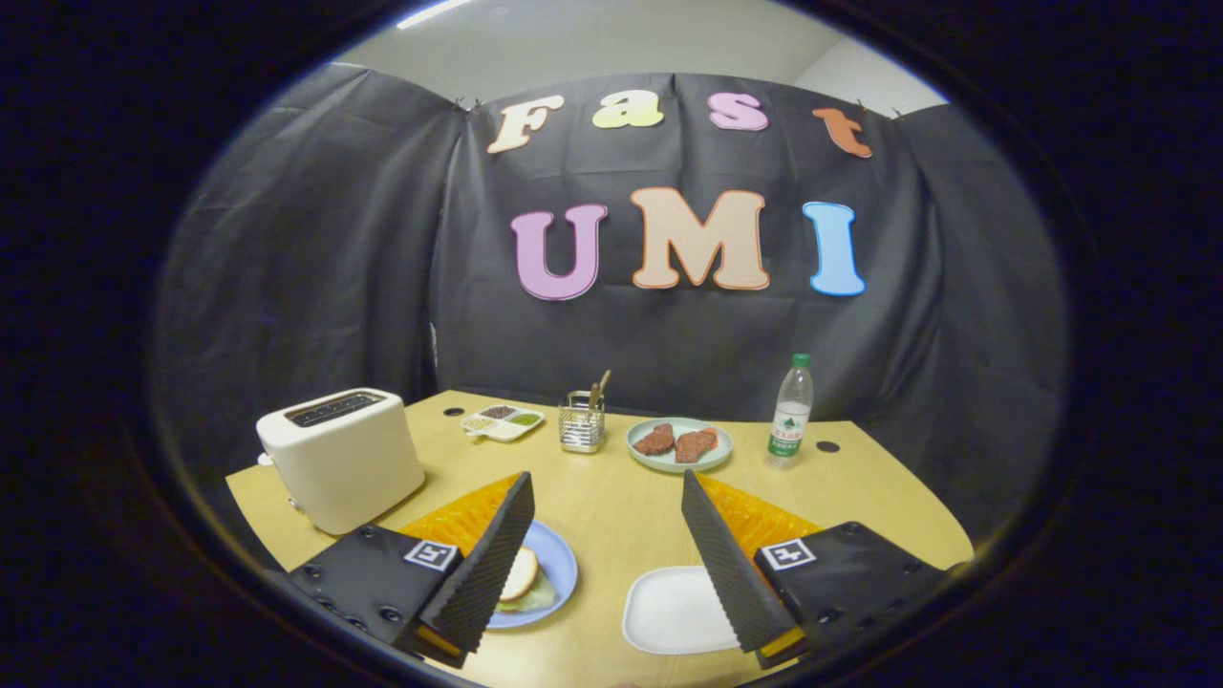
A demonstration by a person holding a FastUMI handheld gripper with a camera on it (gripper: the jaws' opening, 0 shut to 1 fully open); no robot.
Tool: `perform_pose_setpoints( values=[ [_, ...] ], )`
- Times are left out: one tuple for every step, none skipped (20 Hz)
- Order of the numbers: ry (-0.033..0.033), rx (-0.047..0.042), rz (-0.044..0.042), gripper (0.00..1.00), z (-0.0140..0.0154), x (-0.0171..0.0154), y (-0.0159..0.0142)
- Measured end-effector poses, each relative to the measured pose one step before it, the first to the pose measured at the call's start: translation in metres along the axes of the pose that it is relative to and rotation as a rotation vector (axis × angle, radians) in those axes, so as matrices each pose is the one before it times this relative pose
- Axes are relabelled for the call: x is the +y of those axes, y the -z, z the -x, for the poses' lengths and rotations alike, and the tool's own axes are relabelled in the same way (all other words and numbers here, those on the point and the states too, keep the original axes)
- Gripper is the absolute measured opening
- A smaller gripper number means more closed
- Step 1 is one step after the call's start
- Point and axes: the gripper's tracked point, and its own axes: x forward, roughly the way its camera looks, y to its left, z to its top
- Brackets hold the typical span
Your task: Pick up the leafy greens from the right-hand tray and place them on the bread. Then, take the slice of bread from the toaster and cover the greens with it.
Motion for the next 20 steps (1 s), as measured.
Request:
perform_pose_setpoints(
  values=[
    [-0.00544, -0.0071, -0.01467, 0.99, 0.00528, 0.00073, -0.00001],
    [-0.01045, -0.01288, -0.01501, 0.99, 0.006, 0.00232, -0.00085],
    [-0.00905, -0.01773, -0.01563, 0.99, 0.00467, 0.00188, -0.00209],
    [-0.01018, -0.01514, -0.014, 0.99, 0.0055, 0.00193, -0.00126],
    [-0.01488, -0.01672, -0.01254, 0.99, 0.00435, 0.00277, -0.00179],
    [-0.01003, -0.0158, -0.00993, 0.99, 0.00407, 0.00122, -0.00151],
    [-0.00614, -0.00358, 0.00179, 0.99, 0.00278, -0.00138, 0.00215],
    [0.0004, -0.00354, 0.0108, 0.99, 0.00395, -0.00251, 0.00172],
    [0.0051, -0.00932, 0.01283, 0.99, 0.0041, -0.00405, -0.00066],
    [0.00486, -0.01044, 0.00583, 0.99, 0.00528, -0.00332, -0.00136],
    [-0.00439, -0.00928, -0.00264, 0.99, 0.00515, 0.00046, -0.00012],
    [-0.00302, -0.00753, -0.01174, 0.99, 0.00491, -0.0002, -0.00037],
    [-0.00374, -0.00377, -0.01337, 0.99, 0.00512, -0.0008, 0.0001],
    [-0.00233, -0.00747, -0.00986, 0.99, 0.00508, -0.00068, -0.00042],
    [-0.00205, -0.00916, -0.00072, 0.99, 0.00564, -0.00042, -0.00098],
    [0.00392, -0.0071, 0.00628, 0.99, 0.00474, -0.00187, 0.0],
    [0.00545, -0.00169, 0.00594, 0.99, 0.00543, -0.00161, 0.00095],
    [0.00583, 0.00034, 0.00264, 0.99, 0.00471, -0.00189, 0.00104],
    [0.00611, 0.00375, -0.00113, 0.99, 0.00386, -0.00195, 0.00113],
    [0.00521, 0.00839, -0.00092, 0.99, 0.00333, -0.00193, 0.00239]
  ],
)
